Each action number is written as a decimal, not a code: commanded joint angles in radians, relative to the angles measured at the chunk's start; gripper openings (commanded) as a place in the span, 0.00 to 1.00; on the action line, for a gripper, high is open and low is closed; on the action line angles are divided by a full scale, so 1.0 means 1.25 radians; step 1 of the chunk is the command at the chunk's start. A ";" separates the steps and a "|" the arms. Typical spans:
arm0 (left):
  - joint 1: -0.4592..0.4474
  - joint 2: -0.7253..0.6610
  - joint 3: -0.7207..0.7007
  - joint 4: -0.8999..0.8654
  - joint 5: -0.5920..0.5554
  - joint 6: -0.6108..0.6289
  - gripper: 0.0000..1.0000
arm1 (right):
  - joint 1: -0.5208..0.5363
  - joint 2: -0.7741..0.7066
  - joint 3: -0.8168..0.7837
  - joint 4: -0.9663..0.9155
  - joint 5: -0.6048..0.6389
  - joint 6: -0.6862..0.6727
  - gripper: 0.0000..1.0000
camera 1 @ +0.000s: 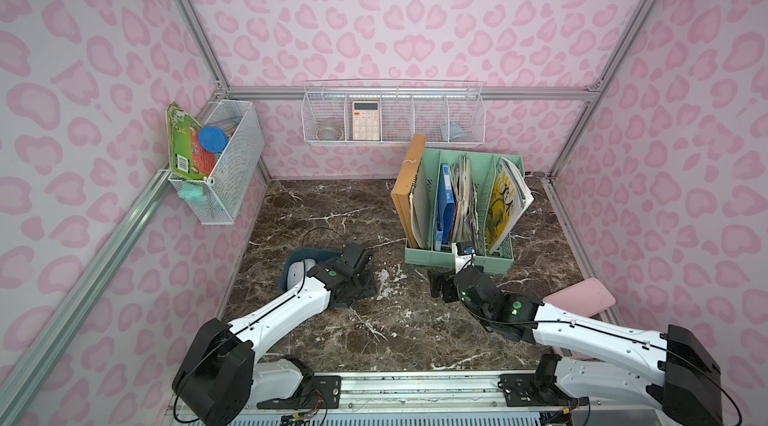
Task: Take out the mouse from the storage box
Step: Move the storage box to the center of the board.
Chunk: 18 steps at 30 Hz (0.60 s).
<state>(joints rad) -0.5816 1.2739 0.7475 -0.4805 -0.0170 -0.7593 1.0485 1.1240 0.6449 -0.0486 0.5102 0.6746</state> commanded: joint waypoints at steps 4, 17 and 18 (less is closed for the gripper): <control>-0.101 -0.008 -0.014 0.010 0.003 -0.059 0.54 | 0.014 0.004 0.004 -0.042 0.027 0.088 0.99; -0.276 -0.039 0.016 0.029 -0.021 -0.053 0.62 | 0.032 -0.024 -0.015 -0.130 0.061 0.224 0.99; -0.276 -0.069 0.019 0.003 -0.043 -0.039 0.64 | 0.034 -0.026 -0.016 -0.128 0.060 0.224 0.99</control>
<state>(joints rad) -0.9237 1.2434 0.7681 -0.4656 -0.0471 -0.8383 1.0855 1.0985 0.6273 -0.1917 0.5655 0.9199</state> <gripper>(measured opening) 0.627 0.989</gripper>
